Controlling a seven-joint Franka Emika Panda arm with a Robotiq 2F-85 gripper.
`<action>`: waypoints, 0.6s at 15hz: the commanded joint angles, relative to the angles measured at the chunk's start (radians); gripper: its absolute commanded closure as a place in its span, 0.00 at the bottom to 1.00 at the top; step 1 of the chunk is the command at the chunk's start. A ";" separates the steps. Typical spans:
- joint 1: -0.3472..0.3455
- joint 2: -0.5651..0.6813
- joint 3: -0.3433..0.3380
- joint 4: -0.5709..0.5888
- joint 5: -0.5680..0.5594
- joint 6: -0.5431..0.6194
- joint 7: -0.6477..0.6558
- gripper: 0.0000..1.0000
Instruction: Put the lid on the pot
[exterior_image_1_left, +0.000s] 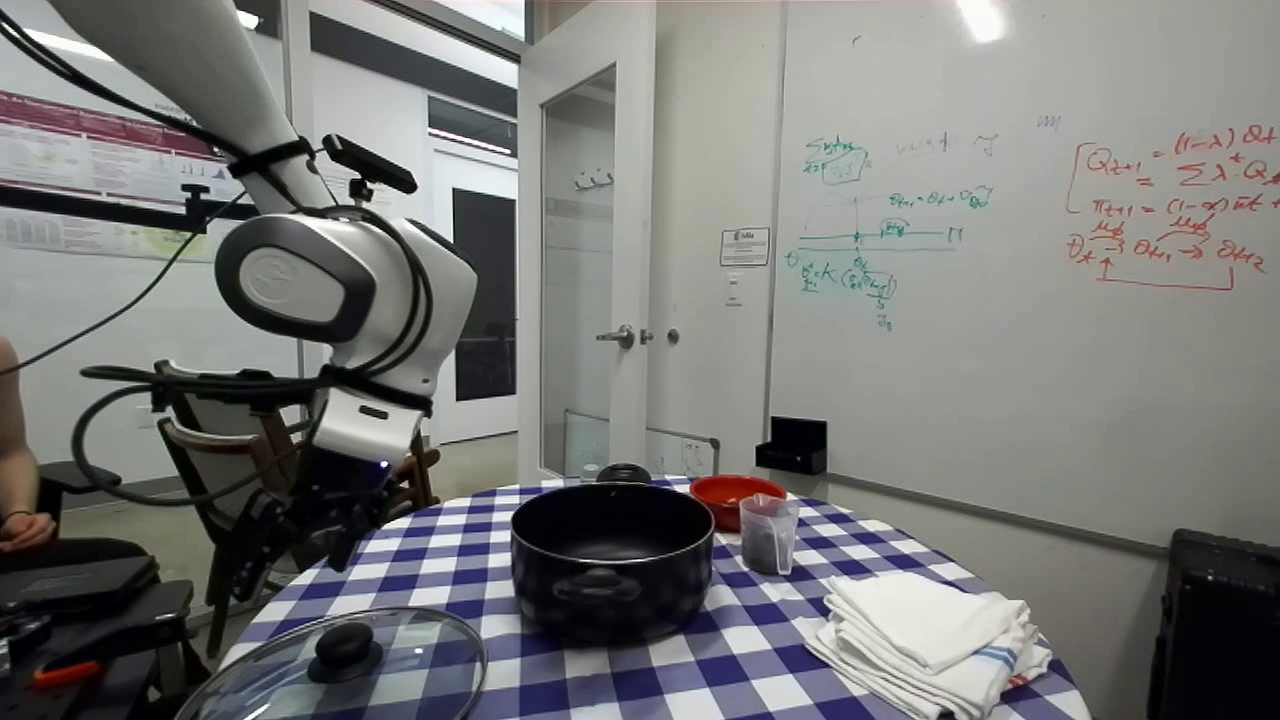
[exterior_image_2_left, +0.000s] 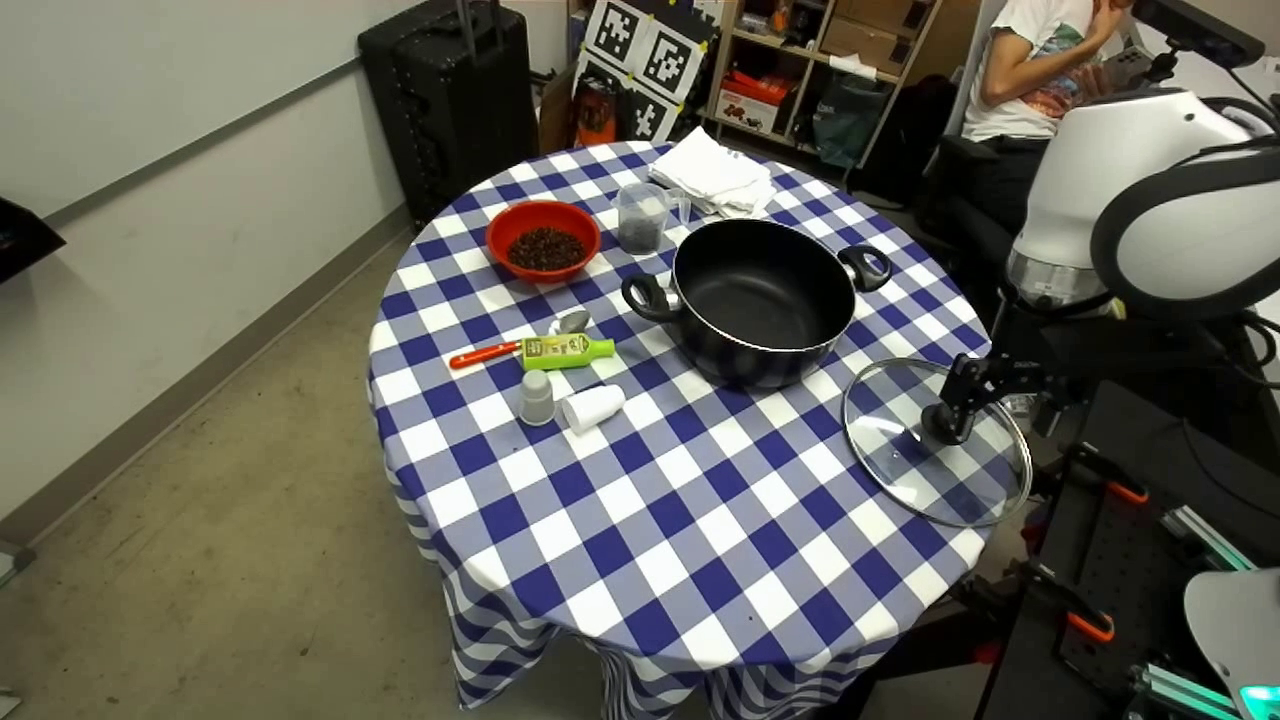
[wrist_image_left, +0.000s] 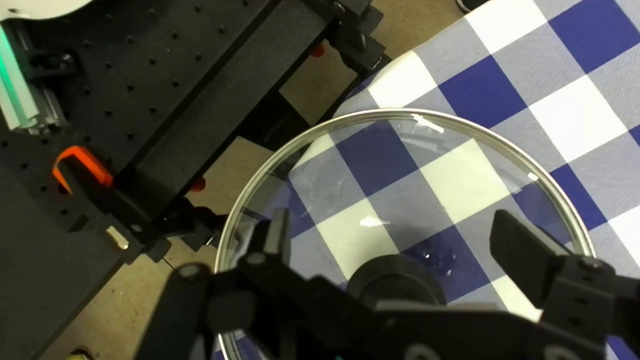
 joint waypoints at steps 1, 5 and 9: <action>0.019 0.091 -0.015 0.080 0.008 0.019 -0.008 0.00; 0.019 0.148 -0.036 0.129 -0.019 0.057 -0.019 0.00; 0.016 0.154 -0.062 0.109 -0.033 0.122 -0.041 0.00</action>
